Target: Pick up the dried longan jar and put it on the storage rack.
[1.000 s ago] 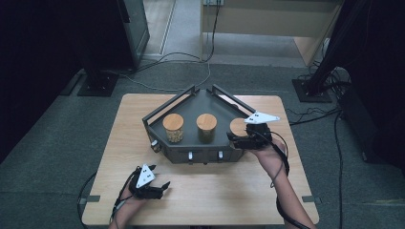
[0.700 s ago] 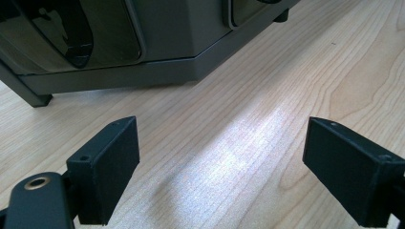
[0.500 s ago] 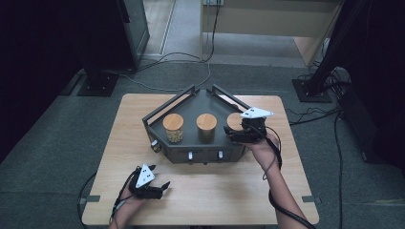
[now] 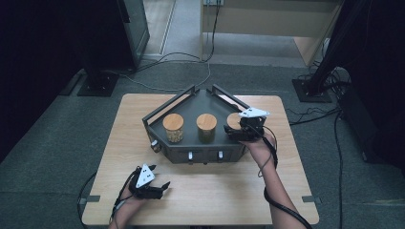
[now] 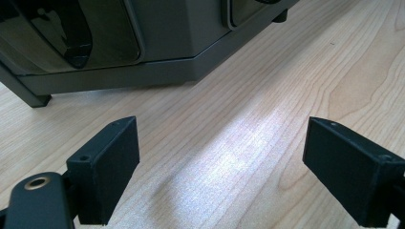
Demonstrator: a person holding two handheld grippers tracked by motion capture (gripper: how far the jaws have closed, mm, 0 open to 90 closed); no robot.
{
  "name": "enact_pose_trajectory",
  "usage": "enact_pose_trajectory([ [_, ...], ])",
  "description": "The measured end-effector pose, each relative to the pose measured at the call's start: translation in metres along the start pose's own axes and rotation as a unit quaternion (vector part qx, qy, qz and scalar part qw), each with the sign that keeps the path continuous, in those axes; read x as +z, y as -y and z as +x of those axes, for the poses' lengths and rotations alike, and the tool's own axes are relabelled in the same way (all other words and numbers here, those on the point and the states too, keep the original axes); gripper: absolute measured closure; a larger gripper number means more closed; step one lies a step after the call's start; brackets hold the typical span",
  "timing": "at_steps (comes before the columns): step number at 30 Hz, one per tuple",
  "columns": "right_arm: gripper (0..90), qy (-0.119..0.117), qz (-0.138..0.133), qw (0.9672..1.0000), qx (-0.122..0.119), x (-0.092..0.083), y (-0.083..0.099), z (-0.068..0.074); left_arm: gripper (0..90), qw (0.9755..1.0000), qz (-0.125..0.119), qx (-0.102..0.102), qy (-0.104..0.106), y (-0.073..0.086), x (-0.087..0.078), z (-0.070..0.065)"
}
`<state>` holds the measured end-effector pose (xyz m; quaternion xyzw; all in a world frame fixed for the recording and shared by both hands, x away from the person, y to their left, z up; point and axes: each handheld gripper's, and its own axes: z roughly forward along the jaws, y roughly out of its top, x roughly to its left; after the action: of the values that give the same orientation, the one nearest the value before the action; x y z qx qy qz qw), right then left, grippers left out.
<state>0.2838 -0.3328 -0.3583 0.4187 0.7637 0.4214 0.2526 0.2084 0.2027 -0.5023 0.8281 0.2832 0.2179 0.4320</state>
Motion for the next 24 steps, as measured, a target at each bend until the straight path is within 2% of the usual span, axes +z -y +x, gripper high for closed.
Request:
enact_pose_trajectory([
  [8,25.5,0.000,-0.010,0.9999,0.013,0.0013,0.0050,-0.0022,12.1,1.0000,0.000,0.001,0.000,-0.0001,0.0001,-0.0004],
  [18,25.2,0.000,-0.003,1.0000,0.008,0.0010,0.0020,-0.0016,12.1,1.0000,0.000,0.001,-0.001,-0.0002,0.0001,-0.0004],
  [24,19.3,0.001,0.006,1.0000,-0.001,0.0001,0.0010,0.0012,12.1,1.0000,0.001,0.001,-0.001,-0.0004,0.0003,-0.0004],
])
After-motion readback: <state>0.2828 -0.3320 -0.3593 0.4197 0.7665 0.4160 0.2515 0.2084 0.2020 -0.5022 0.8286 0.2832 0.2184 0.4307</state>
